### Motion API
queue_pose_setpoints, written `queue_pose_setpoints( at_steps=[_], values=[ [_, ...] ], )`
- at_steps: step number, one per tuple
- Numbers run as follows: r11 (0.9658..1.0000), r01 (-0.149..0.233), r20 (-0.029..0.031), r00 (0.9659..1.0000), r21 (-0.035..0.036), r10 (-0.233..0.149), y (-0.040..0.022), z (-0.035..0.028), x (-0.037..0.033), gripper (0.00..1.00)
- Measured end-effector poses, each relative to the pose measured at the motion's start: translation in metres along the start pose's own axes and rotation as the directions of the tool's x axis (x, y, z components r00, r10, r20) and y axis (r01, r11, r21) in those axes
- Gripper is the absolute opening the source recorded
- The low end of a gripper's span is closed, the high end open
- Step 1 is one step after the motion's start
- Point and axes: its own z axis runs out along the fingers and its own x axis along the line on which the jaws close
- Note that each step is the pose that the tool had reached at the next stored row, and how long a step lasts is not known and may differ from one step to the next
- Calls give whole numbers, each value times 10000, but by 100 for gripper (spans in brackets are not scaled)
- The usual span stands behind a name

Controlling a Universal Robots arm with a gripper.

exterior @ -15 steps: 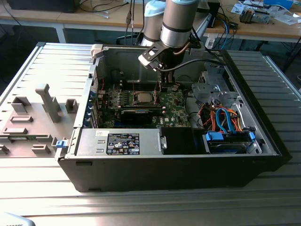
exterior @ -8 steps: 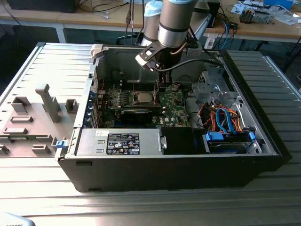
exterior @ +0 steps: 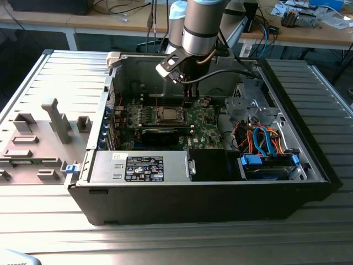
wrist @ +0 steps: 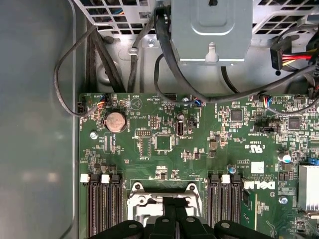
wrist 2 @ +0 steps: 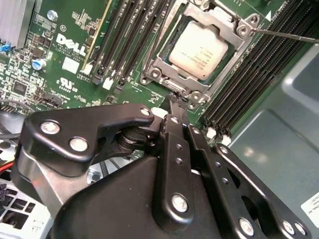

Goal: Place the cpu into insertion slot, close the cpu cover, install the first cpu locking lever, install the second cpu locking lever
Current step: 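Close the cpu cover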

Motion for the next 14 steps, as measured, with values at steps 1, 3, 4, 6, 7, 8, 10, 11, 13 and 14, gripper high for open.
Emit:
queue_pose_setpoints(
  at_steps=[1,3,4,6,7,8,10,11,13,14],
  values=[
    [10000,0,0,10000,0,0,-14,1,0,11],
    [10000,0,-1,10000,-1,0,-31,3,0,11],
    [10000,1,-2,10000,-1,-1,-48,6,1,11],
    [10000,2,-1,10000,-1,-2,-75,12,1,11],
    [10000,0,-1,10000,-1,0,-87,17,1,11],
    [10000,0,0,10000,0,0,-97,20,1,11],
    [10000,1,-2,10000,-1,-1,-113,30,2,11],
    [10000,0,-1,10000,-1,0,-119,36,1,11],
    [10000,0,0,10000,0,0,-140,56,1,11],
    [10000,0,0,10000,0,0,-150,64,1,11]
  ],
)
